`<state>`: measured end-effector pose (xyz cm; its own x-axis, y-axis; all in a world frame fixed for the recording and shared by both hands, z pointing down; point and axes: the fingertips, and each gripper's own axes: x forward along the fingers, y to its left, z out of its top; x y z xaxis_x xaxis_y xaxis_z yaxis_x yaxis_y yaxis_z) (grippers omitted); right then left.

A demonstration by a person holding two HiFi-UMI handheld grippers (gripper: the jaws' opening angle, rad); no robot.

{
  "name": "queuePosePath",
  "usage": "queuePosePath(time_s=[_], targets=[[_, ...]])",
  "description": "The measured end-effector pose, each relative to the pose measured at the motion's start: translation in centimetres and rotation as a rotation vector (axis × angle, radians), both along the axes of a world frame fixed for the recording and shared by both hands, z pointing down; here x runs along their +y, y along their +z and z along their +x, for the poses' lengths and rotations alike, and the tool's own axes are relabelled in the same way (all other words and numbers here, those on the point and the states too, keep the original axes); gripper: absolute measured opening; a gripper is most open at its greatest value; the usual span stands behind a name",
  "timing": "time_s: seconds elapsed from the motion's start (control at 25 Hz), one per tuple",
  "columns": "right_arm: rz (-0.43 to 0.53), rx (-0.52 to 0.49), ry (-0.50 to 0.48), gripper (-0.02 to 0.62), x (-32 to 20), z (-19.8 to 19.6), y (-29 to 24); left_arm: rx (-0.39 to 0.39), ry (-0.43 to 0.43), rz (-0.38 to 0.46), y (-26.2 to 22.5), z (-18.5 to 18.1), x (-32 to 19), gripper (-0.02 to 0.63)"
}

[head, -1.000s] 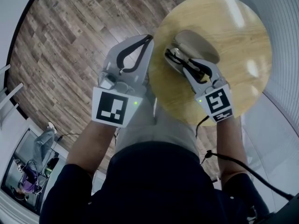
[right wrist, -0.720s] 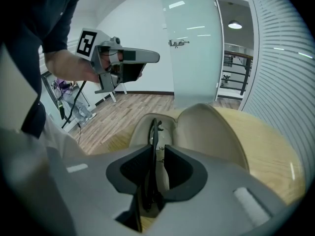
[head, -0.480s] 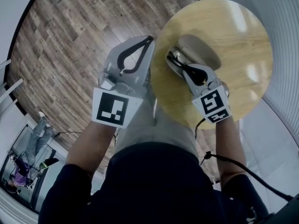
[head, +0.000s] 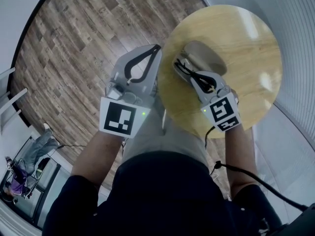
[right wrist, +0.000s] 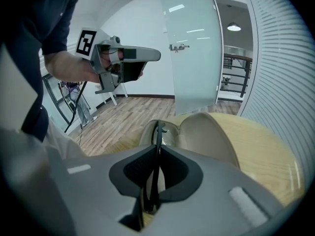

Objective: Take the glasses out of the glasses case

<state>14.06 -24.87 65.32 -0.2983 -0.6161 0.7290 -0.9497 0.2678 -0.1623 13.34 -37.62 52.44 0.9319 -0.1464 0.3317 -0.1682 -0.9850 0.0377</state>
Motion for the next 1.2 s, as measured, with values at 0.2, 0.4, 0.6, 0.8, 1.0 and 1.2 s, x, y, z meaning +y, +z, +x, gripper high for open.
queuePosePath(time_s=[0.2, 0.4, 0.6, 0.8, 1.0, 1.2], targets=[[0.020, 0.010, 0.013, 0.035, 0.0, 0.3, -1.3, 0.006, 0.007, 0.022, -1.3, 0.0, 0.1, 0.006], [0.048, 0.036, 0.023, 0.035, 0.2, 0.4, -4.3, 0.030, 0.018, 0.039, -4.3, -0.2, 0.7, 0.006], [0.076, 0.050, 0.033, 0.035, 1.1, 0.0, -6.9, 0.052, 0.023, 0.049, -6.8, -0.4, 2.1, 0.006], [0.113, 0.072, 0.055, 0.035, 0.9, 0.1, -9.4, 0.084, 0.046, 0.077, -9.4, -0.4, 2.5, 0.006], [0.141, 0.084, 0.058, 0.035, 1.1, -0.6, -11.4, 0.095, 0.064, 0.091, -11.1, -1.1, 3.8, 0.006], [0.169, 0.125, 0.075, 0.035, 1.1, -0.1, -14.2, 0.116, 0.075, 0.111, -13.5, -1.7, 3.9, 0.006]])
